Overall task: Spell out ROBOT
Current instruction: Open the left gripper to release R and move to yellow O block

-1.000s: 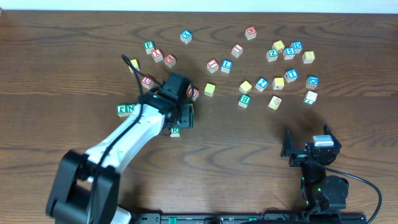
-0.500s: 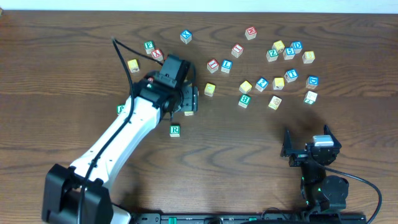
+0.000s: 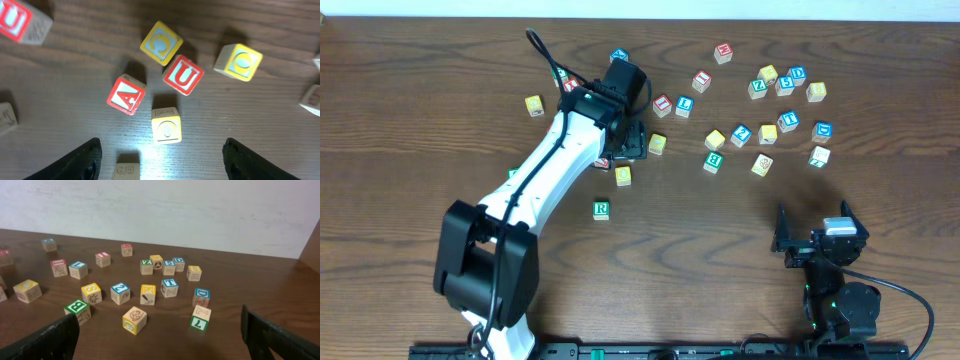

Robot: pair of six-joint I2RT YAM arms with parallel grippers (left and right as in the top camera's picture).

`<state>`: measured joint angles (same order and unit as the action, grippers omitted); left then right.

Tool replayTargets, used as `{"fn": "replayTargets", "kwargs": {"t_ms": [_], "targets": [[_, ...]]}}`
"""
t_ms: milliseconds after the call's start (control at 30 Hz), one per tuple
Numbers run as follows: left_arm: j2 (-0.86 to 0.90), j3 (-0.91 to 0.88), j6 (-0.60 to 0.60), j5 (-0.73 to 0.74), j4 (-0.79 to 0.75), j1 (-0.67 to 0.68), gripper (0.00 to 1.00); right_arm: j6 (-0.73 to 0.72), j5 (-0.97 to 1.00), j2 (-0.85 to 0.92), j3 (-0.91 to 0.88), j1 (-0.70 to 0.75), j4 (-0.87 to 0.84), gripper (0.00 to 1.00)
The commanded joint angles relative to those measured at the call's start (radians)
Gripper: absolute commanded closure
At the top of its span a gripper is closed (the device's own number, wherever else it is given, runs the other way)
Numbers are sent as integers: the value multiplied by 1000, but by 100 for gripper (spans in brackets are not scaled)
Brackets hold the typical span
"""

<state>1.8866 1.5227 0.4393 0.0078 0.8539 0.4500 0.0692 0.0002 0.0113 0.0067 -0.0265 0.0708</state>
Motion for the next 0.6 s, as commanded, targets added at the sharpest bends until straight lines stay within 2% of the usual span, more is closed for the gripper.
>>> {"fn": "replayTargets", "kwargs": {"t_ms": [0,133,567], "targets": [[31,24,88,-19,14,-2,24,-9,9,-5,-1,6,5,1],[52,24,143,-15,30,0,24,-9,9,-5,-1,6,5,1],[126,24,150,67,32,1,24,-9,9,-5,-1,6,5,1]]}}
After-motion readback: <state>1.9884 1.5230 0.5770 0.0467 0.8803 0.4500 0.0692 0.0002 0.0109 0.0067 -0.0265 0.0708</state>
